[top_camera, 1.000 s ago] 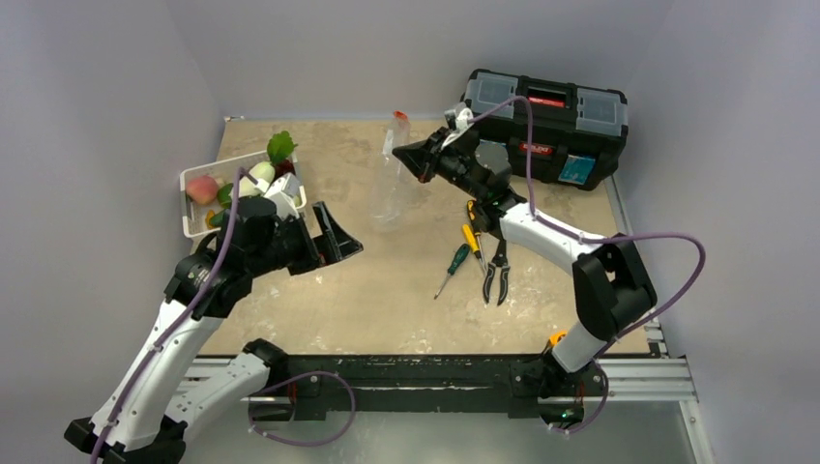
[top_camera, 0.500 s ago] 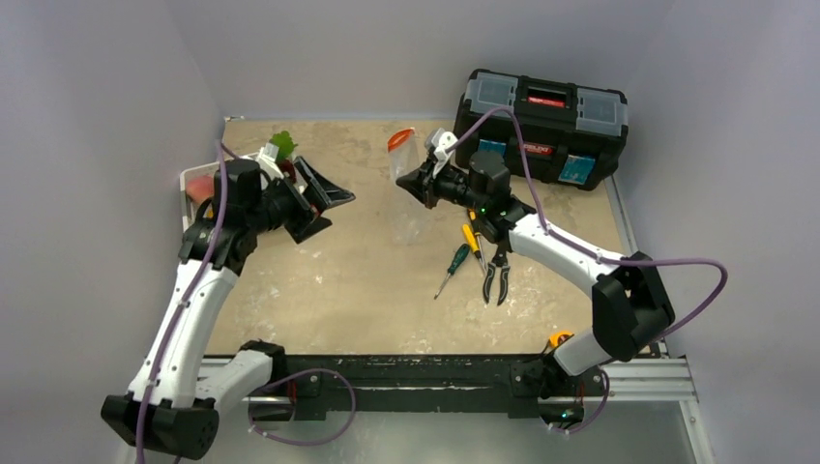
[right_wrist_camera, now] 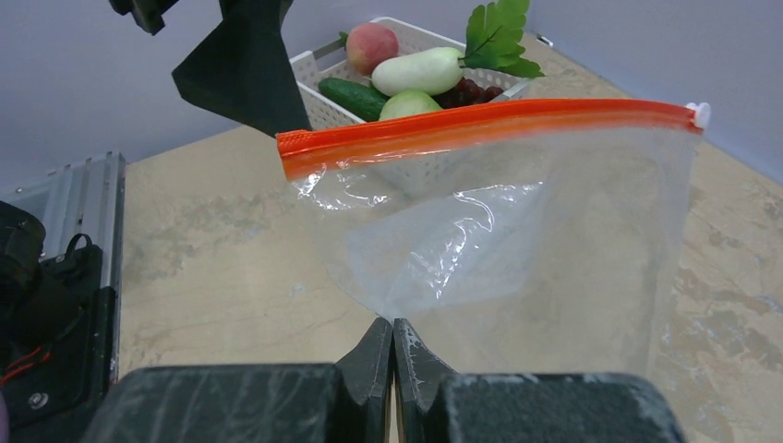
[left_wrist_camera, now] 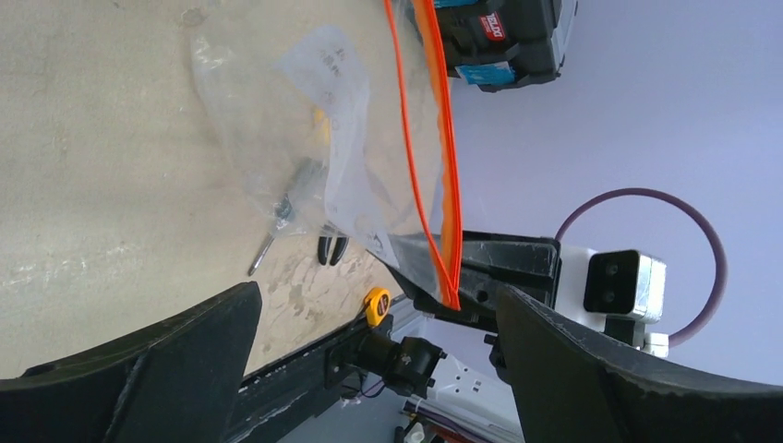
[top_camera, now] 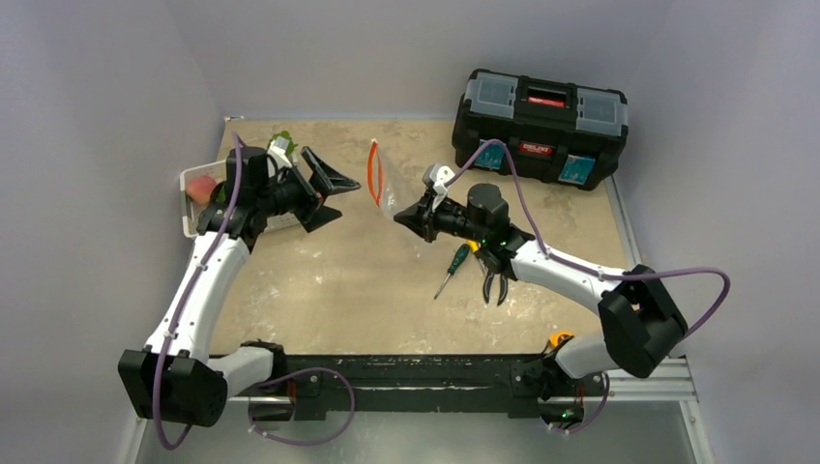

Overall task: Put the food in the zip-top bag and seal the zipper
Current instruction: Open the zipper of the food storage bag.

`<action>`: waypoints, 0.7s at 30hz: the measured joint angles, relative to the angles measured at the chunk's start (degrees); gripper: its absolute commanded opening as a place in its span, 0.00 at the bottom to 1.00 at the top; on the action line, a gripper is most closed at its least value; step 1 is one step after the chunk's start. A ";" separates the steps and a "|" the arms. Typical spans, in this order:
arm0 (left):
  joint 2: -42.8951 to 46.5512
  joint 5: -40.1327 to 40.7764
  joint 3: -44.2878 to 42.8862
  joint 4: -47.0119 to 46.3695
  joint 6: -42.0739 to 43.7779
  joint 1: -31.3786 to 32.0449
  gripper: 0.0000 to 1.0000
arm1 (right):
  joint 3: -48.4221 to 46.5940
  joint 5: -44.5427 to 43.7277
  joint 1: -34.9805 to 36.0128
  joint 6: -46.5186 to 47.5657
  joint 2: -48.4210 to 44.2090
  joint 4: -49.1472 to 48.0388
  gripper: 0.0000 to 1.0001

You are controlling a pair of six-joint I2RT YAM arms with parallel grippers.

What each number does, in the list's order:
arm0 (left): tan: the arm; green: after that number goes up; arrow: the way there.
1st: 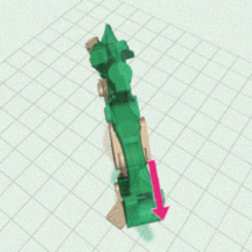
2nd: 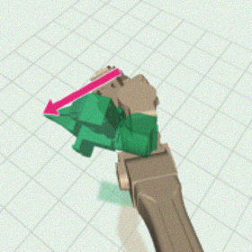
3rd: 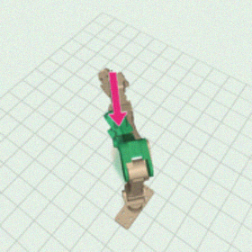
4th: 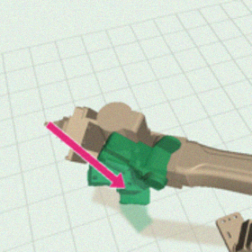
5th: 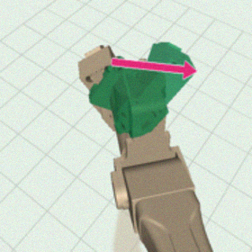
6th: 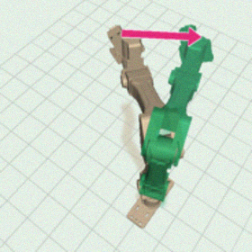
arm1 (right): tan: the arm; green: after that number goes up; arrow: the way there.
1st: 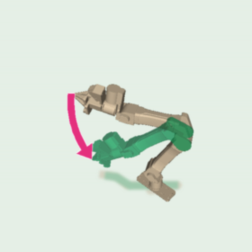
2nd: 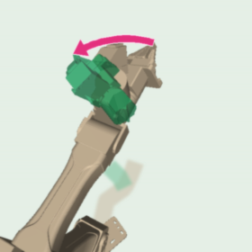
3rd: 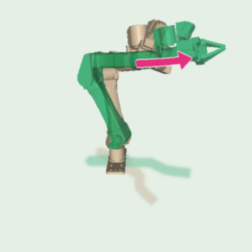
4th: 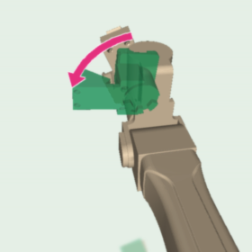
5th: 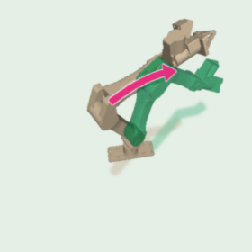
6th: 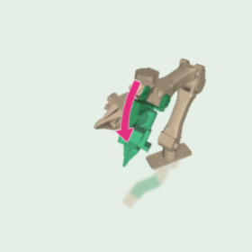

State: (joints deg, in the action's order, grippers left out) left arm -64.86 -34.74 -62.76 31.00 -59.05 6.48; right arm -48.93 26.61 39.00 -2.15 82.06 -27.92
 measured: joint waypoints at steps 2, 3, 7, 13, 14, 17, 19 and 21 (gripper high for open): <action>-0.94 -0.02 0.00 -1.05 -0.57 0.00 0.95 | 1.49 -0.07 0.15 -1.01 -0.92 -1.11 0.00; -1.57 -0.04 0.00 -1.62 -0.87 0.00 0.93 | 2.23 -0.04 0.22 -1.53 -1.38 -1.62 0.00; -4.31 -0.92 0.63 -4.98 -2.25 0.00 0.83 | 4.70 -0.13 0.37 -2.73 -3.02 -2.89 0.00; -7.80 -1.55 2.29 -9.14 -3.80 0.00 0.65 | 6.51 -0.11 0.44 -4.31 -4.55 -3.76 0.00; -8.35 -1.84 2.60 -10.05 -4.00 0.00 0.65 | 6.60 -0.09 0.44 -4.52 -4.57 -3.87 0.00; -9.79 -2.51 3.52 -12.26 -4.46 0.04 0.67 | 6.86 -0.11 0.48 -4.72 -4.57 -3.85 0.00; -10.54 -2.78 4.22 -13.51 -4.46 0.24 0.69 | 7.02 -0.11 0.48 -4.72 -4.57 -3.78 0.00; -11.23 -2.97 4.76 -14.43 -4.48 0.83 0.69 | 7.10 -0.13 0.63 -4.72 -4.59 -3.76 0.00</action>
State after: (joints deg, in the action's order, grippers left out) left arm -76.09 -37.71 -58.00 16.58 -63.53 7.31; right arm -41.82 26.48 39.64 -6.87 77.47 -31.68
